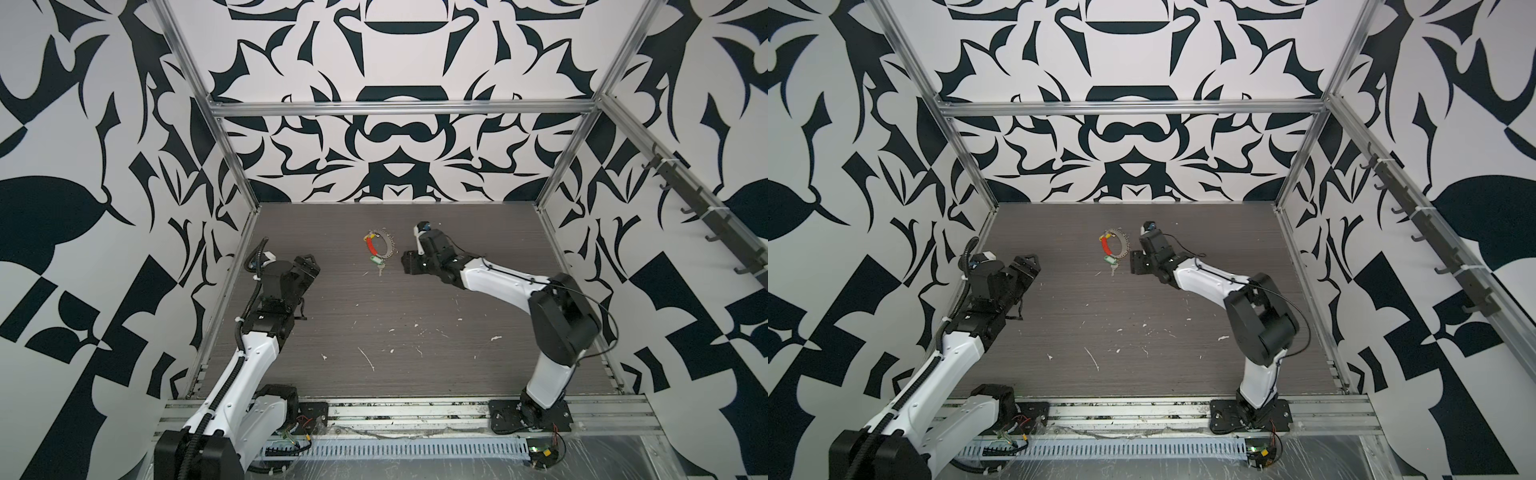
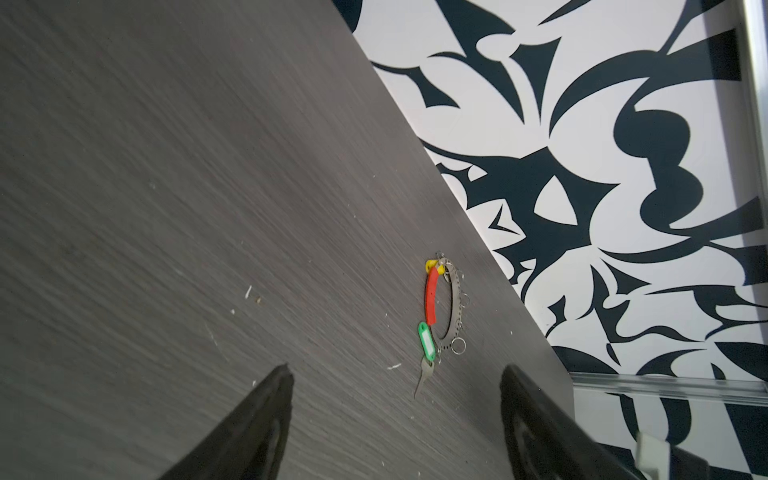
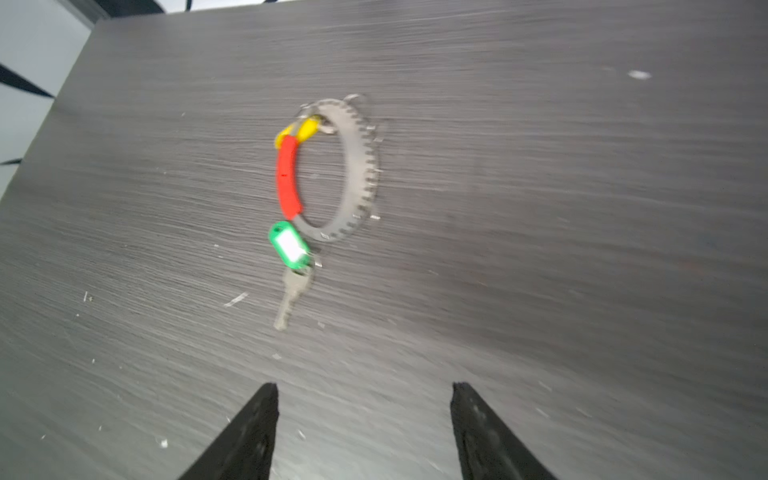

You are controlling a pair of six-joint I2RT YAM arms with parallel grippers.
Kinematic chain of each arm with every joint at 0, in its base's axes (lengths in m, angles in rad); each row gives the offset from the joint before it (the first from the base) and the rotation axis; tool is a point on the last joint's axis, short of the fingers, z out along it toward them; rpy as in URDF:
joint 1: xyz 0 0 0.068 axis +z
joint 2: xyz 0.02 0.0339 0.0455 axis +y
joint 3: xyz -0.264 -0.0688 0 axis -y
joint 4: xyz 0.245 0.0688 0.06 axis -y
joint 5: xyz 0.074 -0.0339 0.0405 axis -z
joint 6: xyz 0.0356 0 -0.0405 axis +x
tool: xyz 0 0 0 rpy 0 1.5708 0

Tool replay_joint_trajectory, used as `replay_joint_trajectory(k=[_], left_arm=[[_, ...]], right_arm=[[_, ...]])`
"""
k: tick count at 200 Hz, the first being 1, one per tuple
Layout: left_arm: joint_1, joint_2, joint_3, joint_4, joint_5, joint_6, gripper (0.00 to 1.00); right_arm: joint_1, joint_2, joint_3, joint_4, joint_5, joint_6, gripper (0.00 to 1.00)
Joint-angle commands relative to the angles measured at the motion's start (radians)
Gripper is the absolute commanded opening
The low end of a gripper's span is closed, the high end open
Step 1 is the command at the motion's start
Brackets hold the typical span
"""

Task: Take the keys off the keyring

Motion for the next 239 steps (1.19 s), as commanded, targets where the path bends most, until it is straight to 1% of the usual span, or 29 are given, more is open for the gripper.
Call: replay_joint_trajectory(k=[1,7,24,43,57,62,90,116,158,184,187,189,193,218,239], left_arm=[[-0.021,-0.038,-0.020,-0.077,0.028,0.056,0.80],[-0.026,-0.049,-0.029,-0.079,0.028,0.056,0.81],[-0.032,-0.074,-0.054,-0.083,0.034,0.056,0.84],[-0.032,-0.094,-0.068,-0.100,0.041,0.059,0.84],[-0.032,-0.108,-0.076,-0.110,0.049,0.063,0.84],[-0.032,-0.114,-0.079,-0.113,0.050,0.064,0.84],[-0.032,-0.148,-0.091,-0.119,0.060,0.068,0.84],[-0.032,-0.166,-0.096,-0.124,0.063,0.076,0.84],[-0.032,-0.167,-0.101,-0.126,0.070,0.080,0.84],[-0.032,-0.163,-0.099,-0.126,0.072,0.079,0.84],[-0.032,-0.163,-0.099,-0.126,0.072,0.078,0.84],[-0.032,-0.162,-0.099,-0.126,0.072,0.079,0.87],[-0.032,-0.162,-0.098,-0.126,0.073,0.078,0.88],[-0.031,-0.168,-0.093,-0.130,0.078,0.079,0.88],[-0.032,-0.173,-0.091,-0.134,0.082,0.080,0.88]], right_arm=[[0.057,0.097,0.150,-0.119,0.139,-0.063,0.67],[0.072,0.135,0.193,-0.133,0.169,-0.064,0.67],[0.093,0.224,0.308,-0.166,0.209,-0.058,0.65],[0.105,0.311,0.426,-0.209,0.225,-0.055,0.63],[0.111,0.376,0.511,-0.246,0.253,-0.051,0.57],[0.111,0.394,0.535,-0.258,0.264,-0.047,0.55],[0.111,0.463,0.618,-0.264,0.306,-0.037,0.49],[0.111,0.522,0.717,-0.299,0.304,-0.048,0.44],[0.111,0.588,0.810,-0.347,0.302,-0.046,0.42],[0.111,0.608,0.856,-0.381,0.313,-0.044,0.39],[0.111,0.627,0.859,-0.382,0.314,-0.044,0.39],[0.112,0.632,0.861,-0.383,0.315,-0.044,0.38],[0.112,0.636,0.864,-0.384,0.317,-0.045,0.38],[0.111,0.648,0.880,-0.381,0.326,-0.053,0.36],[0.110,0.672,0.928,-0.407,0.326,-0.068,0.35]])
